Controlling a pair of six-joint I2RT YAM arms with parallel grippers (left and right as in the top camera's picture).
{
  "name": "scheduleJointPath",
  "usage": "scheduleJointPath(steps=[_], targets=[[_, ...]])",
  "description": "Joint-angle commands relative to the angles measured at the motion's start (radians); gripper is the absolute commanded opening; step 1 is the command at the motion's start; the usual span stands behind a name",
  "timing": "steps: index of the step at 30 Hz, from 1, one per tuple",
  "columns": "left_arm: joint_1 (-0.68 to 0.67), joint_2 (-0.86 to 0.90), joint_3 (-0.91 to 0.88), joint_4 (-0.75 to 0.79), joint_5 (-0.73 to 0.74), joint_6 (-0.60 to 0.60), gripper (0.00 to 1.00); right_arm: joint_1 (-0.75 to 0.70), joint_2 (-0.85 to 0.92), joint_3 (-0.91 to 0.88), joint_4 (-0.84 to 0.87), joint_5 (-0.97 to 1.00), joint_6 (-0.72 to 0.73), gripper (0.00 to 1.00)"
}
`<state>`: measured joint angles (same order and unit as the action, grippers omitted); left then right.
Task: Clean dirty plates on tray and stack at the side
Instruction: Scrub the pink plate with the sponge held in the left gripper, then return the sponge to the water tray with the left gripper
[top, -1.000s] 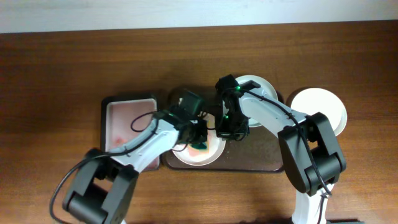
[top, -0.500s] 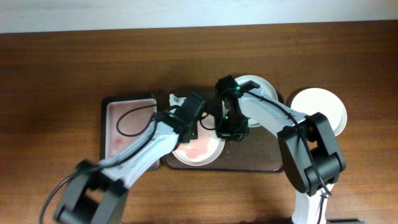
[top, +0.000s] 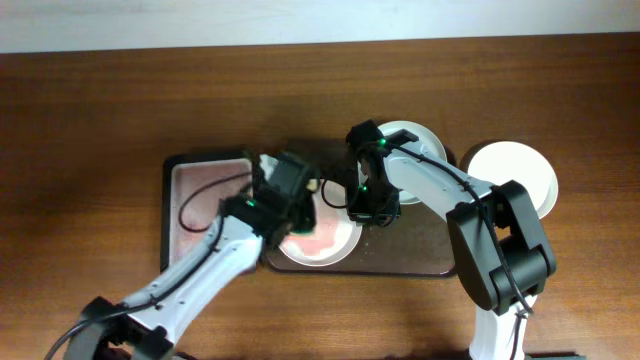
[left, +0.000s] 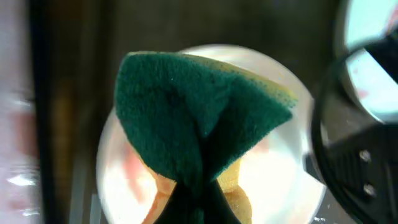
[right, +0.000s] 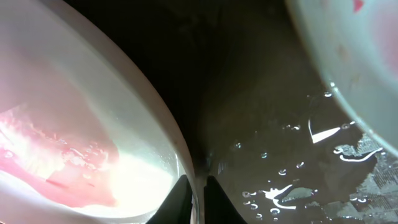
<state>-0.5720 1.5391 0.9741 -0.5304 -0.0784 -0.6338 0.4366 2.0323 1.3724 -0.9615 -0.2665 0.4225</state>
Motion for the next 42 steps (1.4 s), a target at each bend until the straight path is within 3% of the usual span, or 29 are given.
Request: scheduleJointPath(steps=[1,6,12,16,19,21,23,26,32,34,36,42], targets=[[-0.052,0.047,-0.057,0.065,0.023,-0.101,0.0,0.002,0.005,-0.002,-0.004,0.012,0.004,0.1],[-0.108,0.182,-0.06,0.147,0.014,-0.103,0.0,0.002,0.005,-0.002,-0.004,0.012,0.004,0.09],[-0.095,0.193,-0.051,0.065,-0.306,-0.09,0.0,0.002,0.005,-0.002,-0.01,0.012,0.004,0.09],[-0.077,0.095,-0.016,0.057,-0.254,0.037,0.0,0.002,0.005,-0.002,-0.011,0.012,0.004,0.08],[-0.077,-0.018,0.005,0.051,-0.153,0.13,0.0,0.002,0.005,-0.002,-0.01,0.012,0.004,0.23],[-0.06,-0.059,0.005,0.016,-0.153,0.135,0.0,0.002,0.005,-0.002,-0.006,0.012,0.004,0.24],[0.021,-0.085,0.005,-0.053,-0.153,0.135,0.0,0.002,0.005,-0.002,-0.002,0.012,0.004,0.22],[0.154,-0.085,0.005,-0.125,-0.133,0.136,0.0,0.002,0.005,-0.002,-0.002,0.008,0.004,0.05],[0.372,-0.053,-0.002,-0.138,0.02,0.247,0.0,-0.002,-0.017,0.003,-0.003,0.017,0.004,0.04],[0.42,-0.026,-0.007,-0.137,0.056,0.256,0.0,-0.002,-0.076,0.019,-0.014,0.083,0.004,0.04],[0.463,0.031,-0.007,-0.128,0.139,0.361,0.0,-0.002,-0.152,0.027,-0.024,0.18,0.004,0.04],[0.49,0.164,-0.007,-0.082,0.14,0.439,0.0,0.029,-0.336,0.027,-0.049,0.521,0.003,0.04]])
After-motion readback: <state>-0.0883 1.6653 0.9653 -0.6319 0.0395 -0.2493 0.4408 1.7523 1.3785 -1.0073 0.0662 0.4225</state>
